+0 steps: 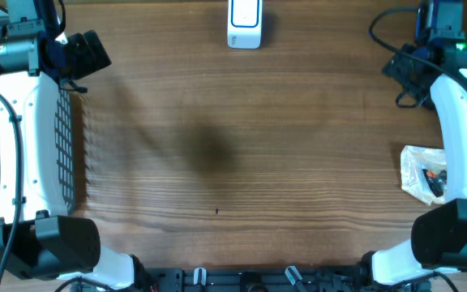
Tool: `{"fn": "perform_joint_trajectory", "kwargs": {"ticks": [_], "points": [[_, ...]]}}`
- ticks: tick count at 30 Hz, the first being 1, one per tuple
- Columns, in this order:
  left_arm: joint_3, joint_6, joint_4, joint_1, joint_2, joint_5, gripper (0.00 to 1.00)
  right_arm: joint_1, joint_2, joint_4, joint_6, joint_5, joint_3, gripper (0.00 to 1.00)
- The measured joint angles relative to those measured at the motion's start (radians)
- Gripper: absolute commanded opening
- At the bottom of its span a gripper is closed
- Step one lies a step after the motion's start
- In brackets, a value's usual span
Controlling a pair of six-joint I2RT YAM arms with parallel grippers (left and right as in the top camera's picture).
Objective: Scan the item barcode
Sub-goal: 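Carry the bottle to the right table edge and release it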
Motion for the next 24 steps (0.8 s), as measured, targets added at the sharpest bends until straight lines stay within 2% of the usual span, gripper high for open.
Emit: {"fn": "perform_joint_trajectory", "kwargs": {"ticks": [15, 24], "points": [[0.0, 0.0, 0.0, 0.0, 0.0, 0.0, 1.0, -0.221, 0.01, 0.137, 0.064, -0.034, -0.257, 0.67], [0.0, 0.0, 0.0, 0.0, 0.0, 0.0, 1.0, -0.35, 0.012, 0.146, 0.134, -0.139, -0.273, 0.79]]}}
